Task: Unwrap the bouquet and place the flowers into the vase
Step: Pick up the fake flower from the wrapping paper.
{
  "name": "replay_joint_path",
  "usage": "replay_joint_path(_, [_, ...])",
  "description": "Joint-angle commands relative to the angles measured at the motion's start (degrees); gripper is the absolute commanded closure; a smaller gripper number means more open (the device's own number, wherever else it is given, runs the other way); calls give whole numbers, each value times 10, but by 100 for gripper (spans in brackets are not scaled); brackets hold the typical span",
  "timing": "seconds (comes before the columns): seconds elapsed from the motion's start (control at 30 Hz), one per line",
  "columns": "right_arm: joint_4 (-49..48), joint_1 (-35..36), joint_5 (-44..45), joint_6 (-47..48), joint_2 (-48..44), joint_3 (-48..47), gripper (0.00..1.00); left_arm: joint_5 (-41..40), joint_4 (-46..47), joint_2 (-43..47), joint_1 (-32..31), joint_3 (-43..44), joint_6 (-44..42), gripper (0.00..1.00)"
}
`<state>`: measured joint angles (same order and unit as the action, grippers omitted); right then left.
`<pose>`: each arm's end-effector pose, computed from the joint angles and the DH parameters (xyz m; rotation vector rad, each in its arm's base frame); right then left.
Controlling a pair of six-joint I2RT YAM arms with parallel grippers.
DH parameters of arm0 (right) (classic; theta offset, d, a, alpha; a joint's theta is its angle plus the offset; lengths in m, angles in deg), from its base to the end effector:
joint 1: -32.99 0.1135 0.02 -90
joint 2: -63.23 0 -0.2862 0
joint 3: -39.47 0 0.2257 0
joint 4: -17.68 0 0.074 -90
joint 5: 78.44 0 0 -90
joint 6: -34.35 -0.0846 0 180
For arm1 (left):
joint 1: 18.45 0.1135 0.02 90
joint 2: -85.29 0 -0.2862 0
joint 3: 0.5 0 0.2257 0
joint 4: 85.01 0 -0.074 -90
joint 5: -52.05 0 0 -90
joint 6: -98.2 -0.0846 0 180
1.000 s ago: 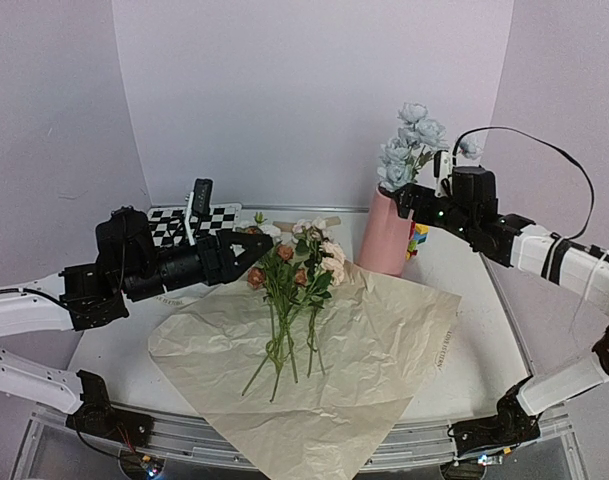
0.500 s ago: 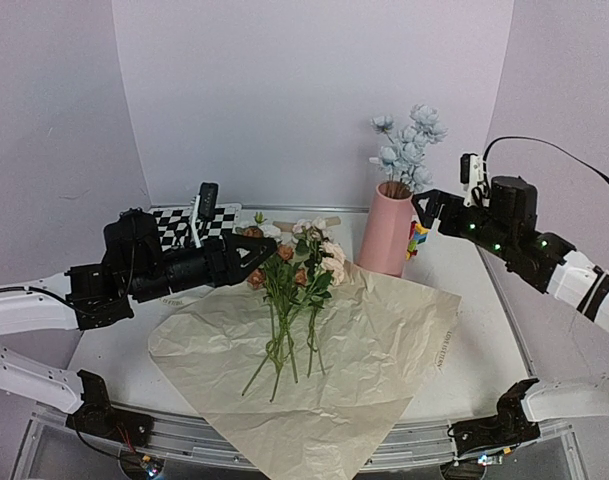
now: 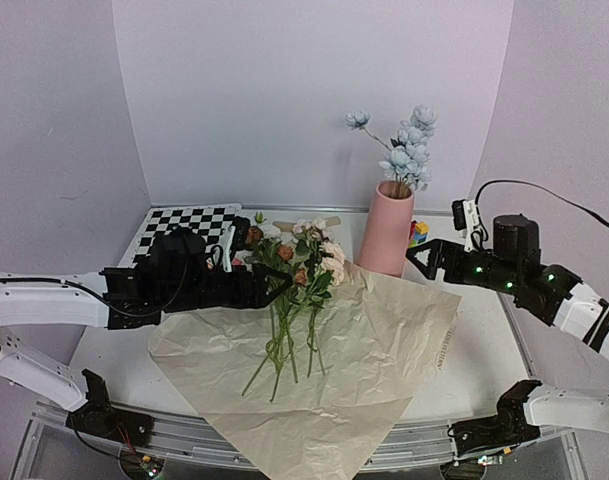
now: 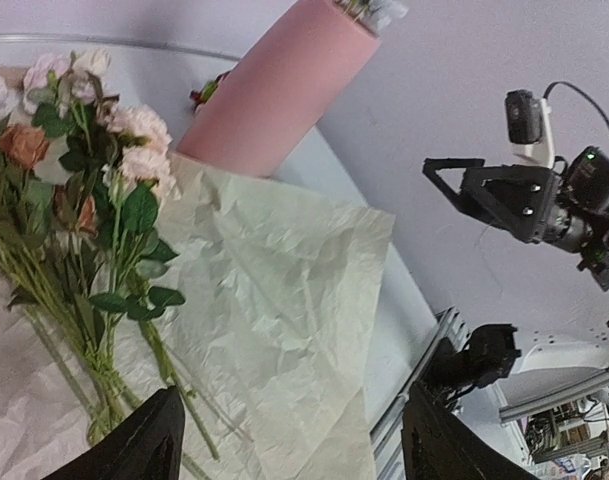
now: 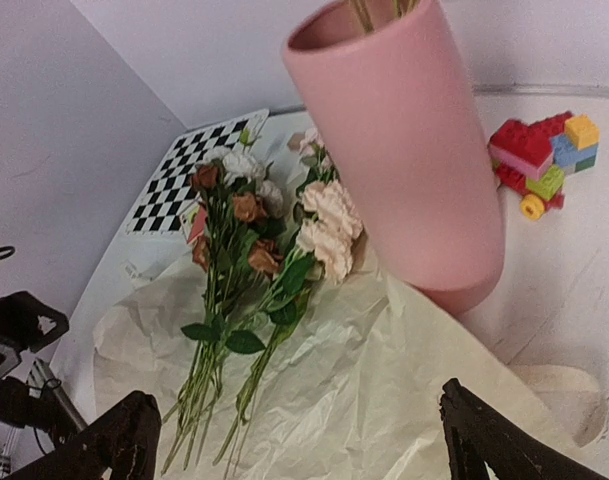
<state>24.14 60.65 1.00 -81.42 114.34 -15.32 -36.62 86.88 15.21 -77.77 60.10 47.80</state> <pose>0.1899 0.1170 0.3431 -0.1759 1.6801 0.8596 0.1495 -0.2558 0.2975 0.3706 2.0300 -1.1635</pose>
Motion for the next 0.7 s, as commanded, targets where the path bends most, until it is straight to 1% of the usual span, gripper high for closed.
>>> replay_joint_path(0.0, [6,0,-93,-20,11,29,2,-9,-37,-36,-2,26,7,25])
replay_joint_path(0.07, [-2,0,-104,-30,17,45,2,-31,-57,-59,-2,36,8,26])
replay_joint_path(0.17, [-22,2,-113,-50,22,73,2,-76,-120,-101,-2,59,13,27])
replay_joint_path(0.23, [-41,7,-117,-64,27,87,2,-96,-154,-133,-2,77,16,30])
replay_joint_path(0.37, [-64,28,-112,-81,39,104,2,-106,-169,-173,-2,91,21,33])
replay_joint_path(0.5, [-86,71,-89,-96,62,111,2,-109,-169,-195,-2,99,23,33])
replay_joint_path(0.6, [-105,119,-64,-110,90,111,2,-112,-171,-212,-2,106,26,33])
replay_joint_path(0.67, [-113,148,-48,-119,113,105,2,-118,-175,-222,-2,109,34,36])
